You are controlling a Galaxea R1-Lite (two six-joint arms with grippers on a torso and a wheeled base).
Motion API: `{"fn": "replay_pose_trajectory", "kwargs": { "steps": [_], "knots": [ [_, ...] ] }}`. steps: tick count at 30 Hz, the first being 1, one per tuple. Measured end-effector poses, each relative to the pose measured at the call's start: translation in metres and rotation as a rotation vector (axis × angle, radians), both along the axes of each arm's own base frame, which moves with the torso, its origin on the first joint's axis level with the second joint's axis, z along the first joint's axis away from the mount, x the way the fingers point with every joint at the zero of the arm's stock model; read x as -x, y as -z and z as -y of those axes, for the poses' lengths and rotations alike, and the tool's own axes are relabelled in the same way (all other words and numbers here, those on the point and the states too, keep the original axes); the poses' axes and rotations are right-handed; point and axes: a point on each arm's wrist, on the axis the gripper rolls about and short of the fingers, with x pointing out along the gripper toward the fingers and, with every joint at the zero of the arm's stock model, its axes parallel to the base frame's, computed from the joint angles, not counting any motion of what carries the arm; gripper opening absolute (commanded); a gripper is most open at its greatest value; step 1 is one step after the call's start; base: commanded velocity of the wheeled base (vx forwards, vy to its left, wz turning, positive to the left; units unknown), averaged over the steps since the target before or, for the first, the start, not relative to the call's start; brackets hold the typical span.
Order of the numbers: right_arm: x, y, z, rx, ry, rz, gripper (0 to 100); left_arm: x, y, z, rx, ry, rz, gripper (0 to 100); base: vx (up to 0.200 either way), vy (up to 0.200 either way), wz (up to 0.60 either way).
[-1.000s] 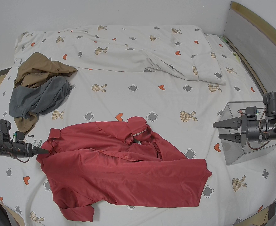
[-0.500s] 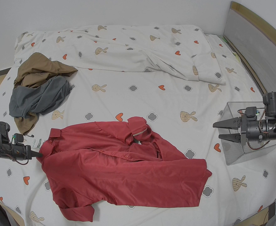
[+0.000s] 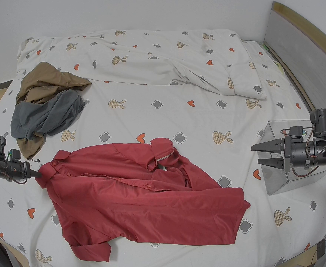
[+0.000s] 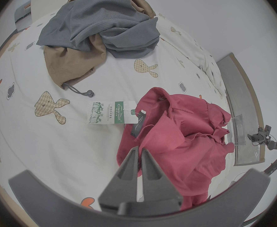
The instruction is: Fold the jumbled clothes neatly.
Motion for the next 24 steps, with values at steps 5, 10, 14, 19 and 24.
{"fn": "replay_pose_trajectory", "kwargs": {
  "steps": [5, 10, 14, 19, 24],
  "knots": [
    [0.000, 0.000, 0.000, 0.000, 0.000, 0.001, 100, 0.001, 0.002, -0.001, -0.025, -0.022, -0.023, 100, 0.000, 0.000, 0.00],
    [0.000, 0.000, 0.000, 0.000, -0.001, 0.000, 100, 0.007, 0.001, 0.002, -0.023, -0.030, -0.036, 100, 0.000, 0.000, 0.00],
    [0.000, 0.000, 0.000, 0.000, -0.001, -0.001, 100, 0.021, -0.012, 0.008, -0.025, -0.047, -0.021, 100, 0.000, 0.000, 0.00],
    [0.000, 0.000, 0.000, 0.000, -0.002, 0.000, 100, 0.038, -0.039, 0.025, 0.041, -0.139, -0.026, 100, 0.000, 0.000, 0.00],
    [0.000, 0.000, -0.001, 0.001, -0.003, -0.001, 100, 0.057, -0.068, 0.053, 0.145, -0.256, -0.073, 100, 0.000, 0.000, 0.00]
  ]
}}
